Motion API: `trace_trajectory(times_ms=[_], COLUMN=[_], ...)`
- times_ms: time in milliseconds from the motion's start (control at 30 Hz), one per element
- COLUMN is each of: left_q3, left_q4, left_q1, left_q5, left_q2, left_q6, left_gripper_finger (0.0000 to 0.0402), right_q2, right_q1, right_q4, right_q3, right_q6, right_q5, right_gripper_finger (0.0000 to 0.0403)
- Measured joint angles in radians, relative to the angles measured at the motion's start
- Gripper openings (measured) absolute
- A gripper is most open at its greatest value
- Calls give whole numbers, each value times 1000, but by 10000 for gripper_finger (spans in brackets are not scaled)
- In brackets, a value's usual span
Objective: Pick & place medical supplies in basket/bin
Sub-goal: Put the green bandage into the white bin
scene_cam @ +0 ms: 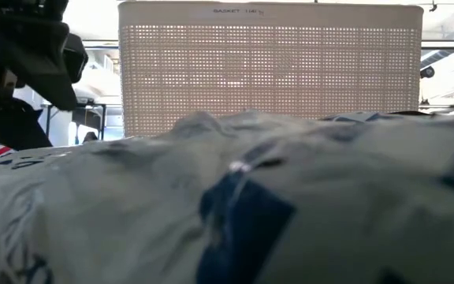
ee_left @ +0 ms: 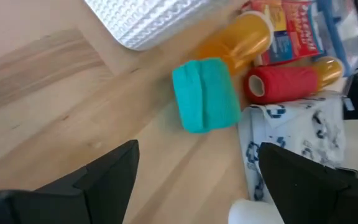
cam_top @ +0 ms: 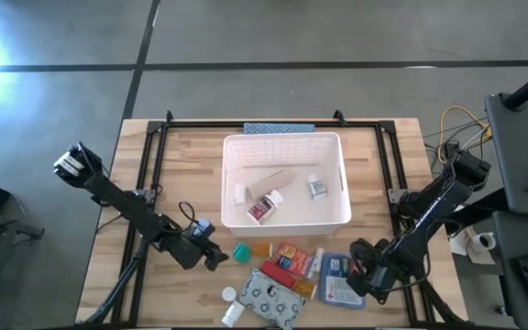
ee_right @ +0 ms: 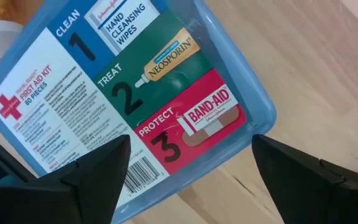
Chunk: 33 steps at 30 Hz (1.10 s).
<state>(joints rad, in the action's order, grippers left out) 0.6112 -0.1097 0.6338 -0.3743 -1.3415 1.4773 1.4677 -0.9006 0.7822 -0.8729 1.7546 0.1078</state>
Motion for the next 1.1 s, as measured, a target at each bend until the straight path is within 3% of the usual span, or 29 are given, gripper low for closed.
trace_trajectory(times_ms=[133,467,667,833,1100], left_q3=[68,333,331,334,333], left_q4=[-19,-267,-259,-163,-154], left_q1=[-1,-18,-33,-55,-72], left_q5=[-1,-50,-108,-92,-94], left_q2=[-88,-358,-364,-364,-365], left_q6=[-1,-13,8,5,5], left_gripper_finger=[308,308,308,308,308], right_q2=[0,-2,-2,-2,-2], right_q1=[18,93,110,110,110], right_q4=[0,-3,-3,-3,-1], right_q3=[-2,1,0,0,1], right_q6=[0,-98,-153,-162,-201], right_q5=[-1,-5,-14,-41,-45], right_gripper_finger=[327,327,327,327,327])
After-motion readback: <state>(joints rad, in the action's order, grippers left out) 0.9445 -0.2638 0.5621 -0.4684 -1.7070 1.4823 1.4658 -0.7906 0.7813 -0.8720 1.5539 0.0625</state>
